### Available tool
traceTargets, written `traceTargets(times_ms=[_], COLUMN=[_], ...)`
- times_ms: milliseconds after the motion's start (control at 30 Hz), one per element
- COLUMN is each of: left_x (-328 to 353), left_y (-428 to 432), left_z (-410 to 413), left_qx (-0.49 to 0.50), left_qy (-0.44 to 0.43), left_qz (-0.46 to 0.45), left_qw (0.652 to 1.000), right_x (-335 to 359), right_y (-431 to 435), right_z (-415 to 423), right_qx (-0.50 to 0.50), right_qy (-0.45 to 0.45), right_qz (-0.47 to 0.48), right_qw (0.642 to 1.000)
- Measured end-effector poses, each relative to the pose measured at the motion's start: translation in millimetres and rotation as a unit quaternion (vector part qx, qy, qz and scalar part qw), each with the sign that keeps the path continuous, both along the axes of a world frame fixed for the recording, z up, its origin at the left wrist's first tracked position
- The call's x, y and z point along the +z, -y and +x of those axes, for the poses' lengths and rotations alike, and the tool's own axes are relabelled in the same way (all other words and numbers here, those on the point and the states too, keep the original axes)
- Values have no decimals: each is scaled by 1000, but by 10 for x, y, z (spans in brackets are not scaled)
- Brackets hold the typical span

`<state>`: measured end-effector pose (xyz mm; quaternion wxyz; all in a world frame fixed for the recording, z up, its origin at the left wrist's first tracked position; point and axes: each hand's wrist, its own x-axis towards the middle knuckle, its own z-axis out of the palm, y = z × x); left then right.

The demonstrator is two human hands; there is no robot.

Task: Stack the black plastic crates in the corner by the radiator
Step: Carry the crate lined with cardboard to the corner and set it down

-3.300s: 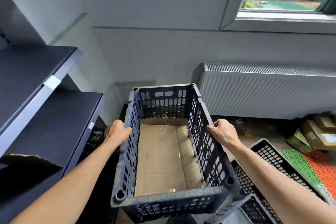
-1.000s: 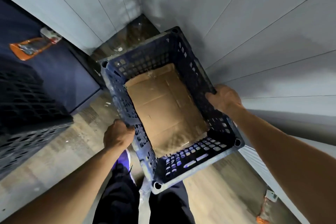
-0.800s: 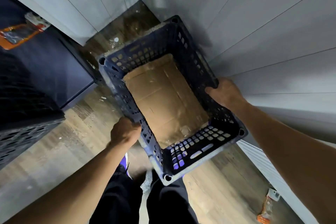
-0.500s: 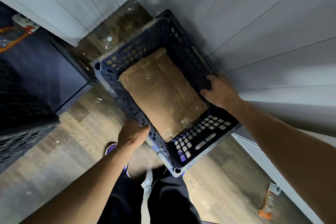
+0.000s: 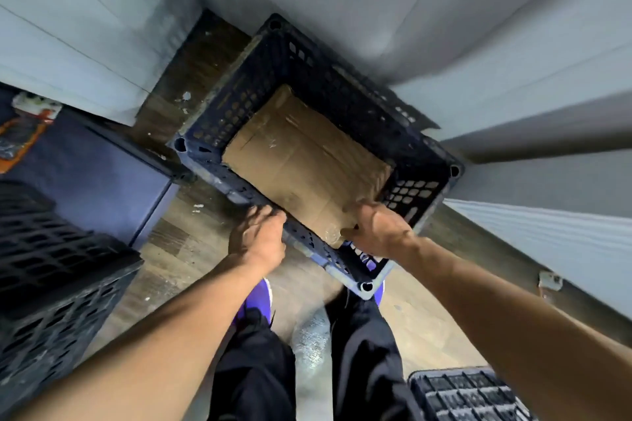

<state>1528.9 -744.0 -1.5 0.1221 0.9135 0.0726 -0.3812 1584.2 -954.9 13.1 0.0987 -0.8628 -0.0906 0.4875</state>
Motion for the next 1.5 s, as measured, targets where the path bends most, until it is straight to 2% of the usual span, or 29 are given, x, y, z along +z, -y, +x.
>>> traceTargets(times_ms=[100,167,400,567,833,967,1367,1500], left_x=[-83,-142,-490,-585,-504,-479,-399,-388], left_y=[-76,-75,7,-41,319,562,538,539], left_z=[-34,-18,0,-14,30,104,61,25], left_qx=[-132,-182,-233,-283,-235,-224,-225,-218], left_qy=[30,51,48,58,67,45,6,9], left_qz=[43,53,3,-8,-2,11,15,7], left_qw=[990,981,971,957,970,973,974,976], right_x=[-136,-233,-523,-542,-514,-570,-560,-545], right_y=[-79,-148,-231,-185,154,436,354,349], right_z=[-465,-726,-1216,-1253,-1143,-995,-1047,-1040], right_qx=[-28,-38,-26,41,3,-34,7,-21], right_qy=[-11,-10,58,72,102,106,107,114], right_qz=[3,-9,-47,-68,-73,-48,-59,-46], right_qw=[1000,999,997,994,992,993,993,992])
